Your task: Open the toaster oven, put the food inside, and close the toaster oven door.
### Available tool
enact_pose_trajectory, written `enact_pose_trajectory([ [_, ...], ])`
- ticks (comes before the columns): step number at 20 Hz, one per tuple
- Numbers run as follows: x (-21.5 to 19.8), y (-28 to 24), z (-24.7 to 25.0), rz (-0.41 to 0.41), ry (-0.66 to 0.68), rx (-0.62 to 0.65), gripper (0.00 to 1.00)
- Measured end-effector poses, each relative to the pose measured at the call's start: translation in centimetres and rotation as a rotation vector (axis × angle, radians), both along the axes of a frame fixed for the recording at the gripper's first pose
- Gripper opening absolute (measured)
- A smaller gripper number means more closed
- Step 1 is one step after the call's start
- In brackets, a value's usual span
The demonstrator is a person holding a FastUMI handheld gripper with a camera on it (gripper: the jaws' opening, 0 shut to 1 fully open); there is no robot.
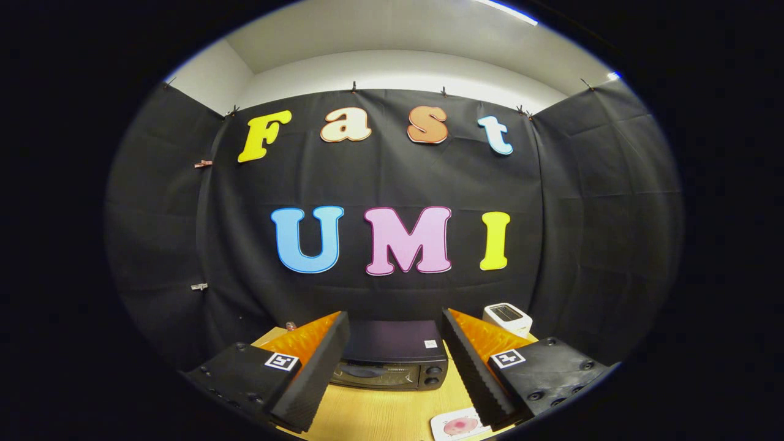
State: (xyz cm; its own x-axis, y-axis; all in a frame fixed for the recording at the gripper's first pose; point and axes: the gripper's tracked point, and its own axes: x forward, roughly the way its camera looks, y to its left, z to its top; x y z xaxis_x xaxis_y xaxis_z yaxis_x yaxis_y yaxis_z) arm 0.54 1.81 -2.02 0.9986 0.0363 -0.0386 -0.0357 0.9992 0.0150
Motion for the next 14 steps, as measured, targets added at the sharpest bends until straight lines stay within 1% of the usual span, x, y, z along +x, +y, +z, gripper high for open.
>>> enact_pose_trajectory([
  [6,0.5,0.8,-0.2,0.020,0.006,0.001,0.97],
  [10,0.4,0.5,-1.0,0.004,0.017,-0.005,0.98],
  [14,1.0,-0.3,-1.7,-0.029,0.031,-0.021,0.97],
])
